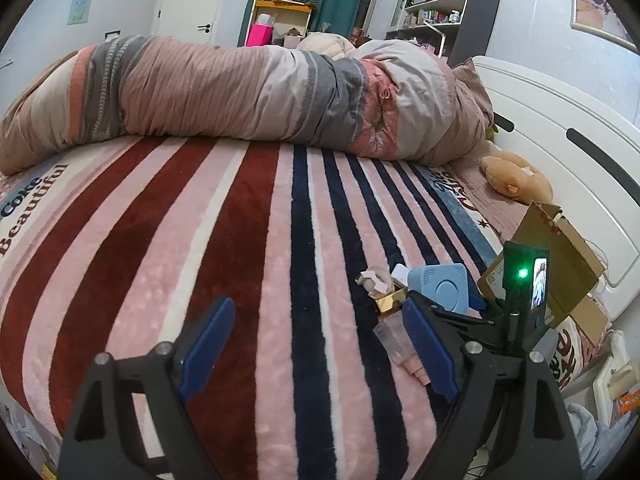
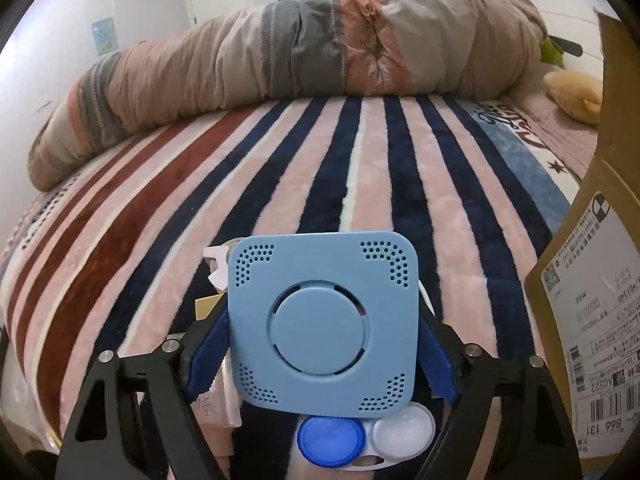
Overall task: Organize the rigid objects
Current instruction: 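Grasp the light-blue square device with the right gripper, then lower the light-blue device into the box and release it, then grasp the lens case with the right gripper while the left grasps the clear pump bottle, then drop the lens case and pump bottle into the box, opening both grippers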
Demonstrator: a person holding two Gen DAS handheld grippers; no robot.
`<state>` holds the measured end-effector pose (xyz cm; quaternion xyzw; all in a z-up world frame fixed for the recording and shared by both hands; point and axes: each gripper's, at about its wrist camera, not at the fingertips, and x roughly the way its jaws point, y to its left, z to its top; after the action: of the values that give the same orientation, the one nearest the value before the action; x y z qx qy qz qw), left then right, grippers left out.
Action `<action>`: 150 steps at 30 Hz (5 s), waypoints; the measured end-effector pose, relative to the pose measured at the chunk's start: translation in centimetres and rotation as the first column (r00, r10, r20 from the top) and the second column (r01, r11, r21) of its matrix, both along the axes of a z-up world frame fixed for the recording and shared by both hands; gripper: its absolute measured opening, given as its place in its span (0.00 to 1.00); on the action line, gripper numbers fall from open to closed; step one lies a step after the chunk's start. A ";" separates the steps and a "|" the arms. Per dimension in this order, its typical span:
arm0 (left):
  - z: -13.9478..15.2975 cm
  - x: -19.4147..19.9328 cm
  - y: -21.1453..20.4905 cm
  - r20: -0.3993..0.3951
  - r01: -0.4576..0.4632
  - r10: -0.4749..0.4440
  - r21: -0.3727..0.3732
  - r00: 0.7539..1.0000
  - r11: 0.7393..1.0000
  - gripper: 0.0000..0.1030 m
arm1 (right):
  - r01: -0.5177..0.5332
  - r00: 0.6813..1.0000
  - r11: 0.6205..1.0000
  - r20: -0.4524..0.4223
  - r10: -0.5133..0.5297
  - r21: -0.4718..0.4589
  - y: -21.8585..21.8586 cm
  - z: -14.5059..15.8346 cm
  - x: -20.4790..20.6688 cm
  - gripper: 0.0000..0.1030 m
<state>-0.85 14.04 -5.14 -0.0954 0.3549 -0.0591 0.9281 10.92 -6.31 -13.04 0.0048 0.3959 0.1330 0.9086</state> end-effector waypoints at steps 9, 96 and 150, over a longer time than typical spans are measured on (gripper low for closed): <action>2.9 0.3 -3.7 0.036 0.145 -0.143 -0.066 0.989 0.987 0.81 | -0.201 0.972 0.974 0.148 0.185 0.101 -1.5 5.5 -3.4 0.78; -6.8 3.4 -7.2 -0.168 0.091 -0.106 -0.098 0.980 0.991 0.75 | -0.258 0.965 0.964 -0.058 0.255 -0.059 -4.1 -1.3 -4.2 0.66; 13.0 1.4 -23.4 0.151 0.394 -0.410 0.121 0.900 0.911 0.27 | -0.079 0.927 0.996 0.371 0.062 0.031 -19.8 15.7 -10.5 0.58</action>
<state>0.52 -9.39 7.87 0.0263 0.2872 -0.2419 0.9265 0.47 -26.09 2.71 -0.0142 0.2147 0.1732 0.9611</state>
